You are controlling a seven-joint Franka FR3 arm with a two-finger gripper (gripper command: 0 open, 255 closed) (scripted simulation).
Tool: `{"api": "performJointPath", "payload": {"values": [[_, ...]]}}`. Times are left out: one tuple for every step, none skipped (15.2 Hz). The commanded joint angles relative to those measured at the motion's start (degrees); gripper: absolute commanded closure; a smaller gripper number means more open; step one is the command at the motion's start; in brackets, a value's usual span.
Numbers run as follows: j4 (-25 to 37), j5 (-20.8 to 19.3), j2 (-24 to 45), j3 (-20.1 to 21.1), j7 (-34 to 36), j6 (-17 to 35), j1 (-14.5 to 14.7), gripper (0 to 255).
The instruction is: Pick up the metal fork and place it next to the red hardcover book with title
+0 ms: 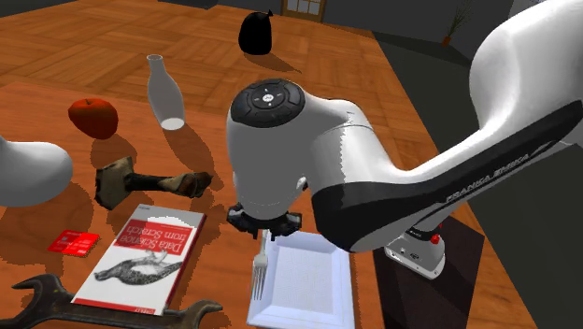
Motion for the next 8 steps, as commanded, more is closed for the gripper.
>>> {"api": "performJointPath", "payload": {"values": [[3.73, -5.56, 5.95, 8.71, 6.43, -0.2, -5.95, 255], [5.73, -11.21, 11.35, 19.1, 11.7, -0.77, -14.12, 255], [7.82, -1.66, 2.6, 25.4, 5.55, -1.47, -21.88, 255], [9.89, -4.78, 5.13, 37.12, 8.84, -1.85, -32.0, 255], [12.19, 0.7, -0.11, 36.33, 5.79, -2.9, -31.96, 255], [14.55, 3.39, -2.97, 38.46, 4.83, -3.93, -34.23, 255], [16.99, 5.49, -5.38, 40.56, 4.32, -4.99, -36.42, 255], [19.51, 7.29, -7.59, 42.49, 4.04, -6.09, -38.44, 255]]}}
